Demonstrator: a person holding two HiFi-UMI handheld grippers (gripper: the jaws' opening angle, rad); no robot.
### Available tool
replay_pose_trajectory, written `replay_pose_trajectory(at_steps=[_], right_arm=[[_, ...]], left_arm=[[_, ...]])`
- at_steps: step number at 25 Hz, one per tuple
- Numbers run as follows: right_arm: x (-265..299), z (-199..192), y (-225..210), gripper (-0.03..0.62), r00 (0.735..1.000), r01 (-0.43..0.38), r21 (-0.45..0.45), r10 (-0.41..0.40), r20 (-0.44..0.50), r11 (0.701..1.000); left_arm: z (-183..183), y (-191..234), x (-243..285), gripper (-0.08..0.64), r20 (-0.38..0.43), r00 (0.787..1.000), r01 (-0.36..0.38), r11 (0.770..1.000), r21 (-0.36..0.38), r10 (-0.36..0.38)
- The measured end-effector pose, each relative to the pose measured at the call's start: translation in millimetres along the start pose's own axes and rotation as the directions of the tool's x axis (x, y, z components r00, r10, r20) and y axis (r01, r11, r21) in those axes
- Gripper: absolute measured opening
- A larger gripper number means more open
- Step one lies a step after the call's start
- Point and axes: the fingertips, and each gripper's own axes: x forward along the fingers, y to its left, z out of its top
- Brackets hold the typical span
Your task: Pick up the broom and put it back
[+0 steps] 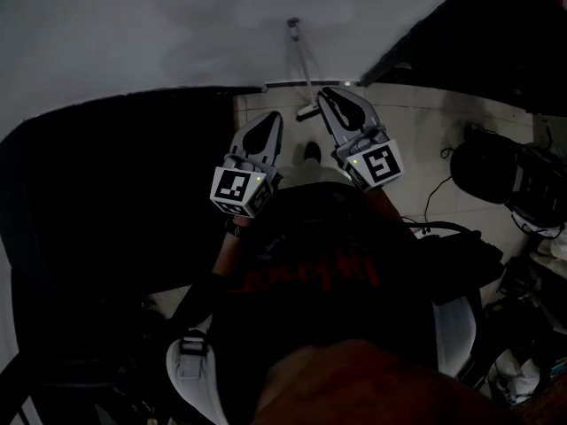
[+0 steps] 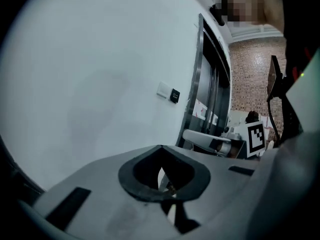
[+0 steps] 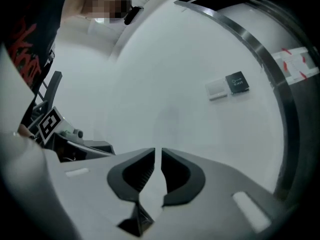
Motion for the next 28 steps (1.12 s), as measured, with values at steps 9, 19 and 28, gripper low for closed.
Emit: replay_pose_trajectory(at_steps=[9,19,28], right_arm=[[95,-113,-86,0.118,0.961,0.091,-0.133,-0.122,-0.247,0.987],[220,-306,-185,0.186,0.771,0.218,-0.176,-0.28,-0.572,0.96],[222,-315,-183,0.104,0.77,0.235,-0.192,-0.303,-0.562,0.953]], left_arm=[[29,19,21,0.005,0.027,0.999,-0.025,0.999,-0.036,0.026],[0,63,-12,0.005,-0.072,0.981,-0.189,0.971,-0.147,0.18],[-1,91,-3,0.005,-0.046,0.984,-0.179,0.97,-0.164,0.173]])
